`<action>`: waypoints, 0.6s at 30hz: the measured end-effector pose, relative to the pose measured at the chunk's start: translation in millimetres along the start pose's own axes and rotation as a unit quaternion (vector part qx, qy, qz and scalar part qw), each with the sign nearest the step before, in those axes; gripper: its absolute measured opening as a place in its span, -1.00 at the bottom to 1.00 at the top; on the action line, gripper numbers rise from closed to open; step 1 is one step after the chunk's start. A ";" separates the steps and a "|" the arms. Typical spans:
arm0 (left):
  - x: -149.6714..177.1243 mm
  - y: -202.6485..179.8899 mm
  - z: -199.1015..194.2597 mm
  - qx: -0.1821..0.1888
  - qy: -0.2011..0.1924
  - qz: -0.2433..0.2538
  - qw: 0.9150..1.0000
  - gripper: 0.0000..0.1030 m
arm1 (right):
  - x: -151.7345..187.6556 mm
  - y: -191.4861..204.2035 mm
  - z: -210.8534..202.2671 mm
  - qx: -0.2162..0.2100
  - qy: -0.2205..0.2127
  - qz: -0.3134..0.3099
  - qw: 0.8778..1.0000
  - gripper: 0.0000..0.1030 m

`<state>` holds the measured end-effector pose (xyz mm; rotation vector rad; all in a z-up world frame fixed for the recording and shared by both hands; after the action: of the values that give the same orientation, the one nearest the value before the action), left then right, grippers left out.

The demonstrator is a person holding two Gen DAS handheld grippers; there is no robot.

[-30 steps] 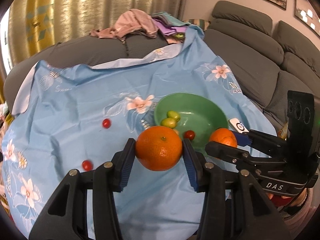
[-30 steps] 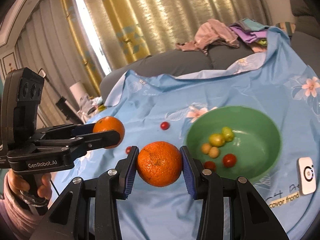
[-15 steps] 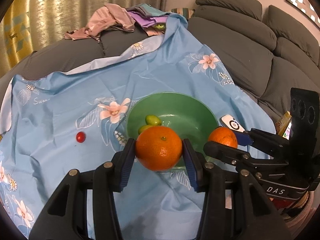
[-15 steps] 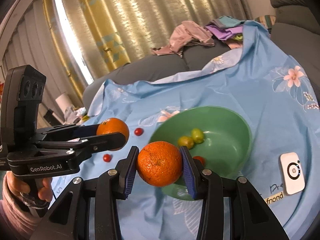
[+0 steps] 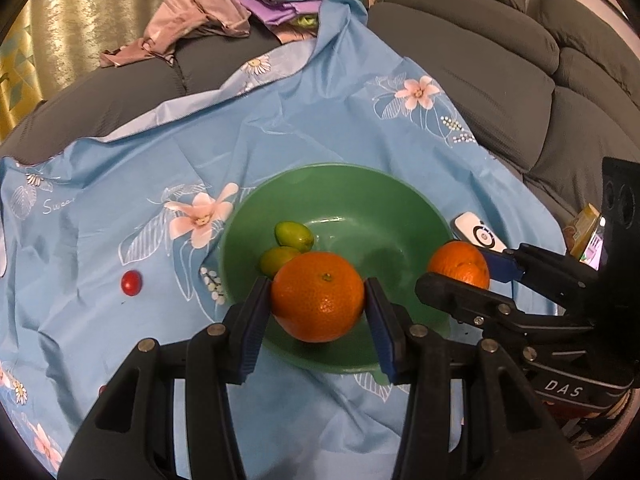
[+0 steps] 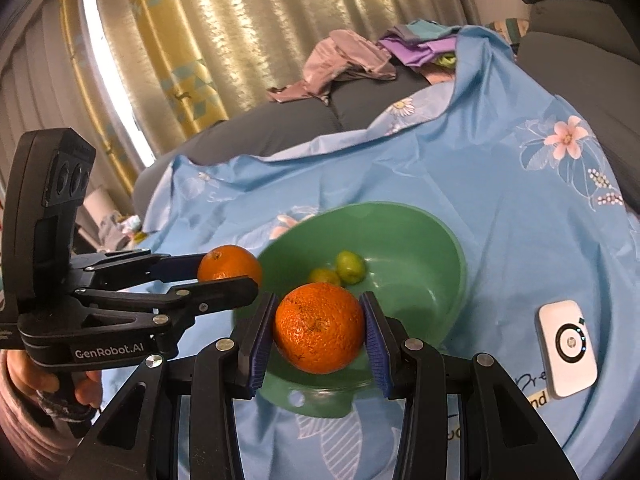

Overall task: Organize fruits
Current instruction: 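Carry both oranges over the green bowl and open both grippers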

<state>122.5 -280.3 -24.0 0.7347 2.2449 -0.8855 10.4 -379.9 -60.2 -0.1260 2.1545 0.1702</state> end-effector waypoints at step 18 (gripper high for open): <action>-0.1 23.4 -6.7 -0.009 -0.021 -0.017 1.000 0.33 | -3.3 1.6 12.7 0.031 0.031 -0.017 0.999 -0.14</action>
<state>136.1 -260.8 -29.4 0.6654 2.2324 -0.8883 22.3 -376.1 -64.3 -0.1331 2.2159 0.0796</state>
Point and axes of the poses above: each gripper's, at about its wrist camera, not at the fingertips, and z roughly the way its jaws point, y to its left, x to its underside, the point moved 1 cm from there along z, roughly the way its jaws point, and after that the axes turned 15 degrees about -z, right-handed, at the moved point
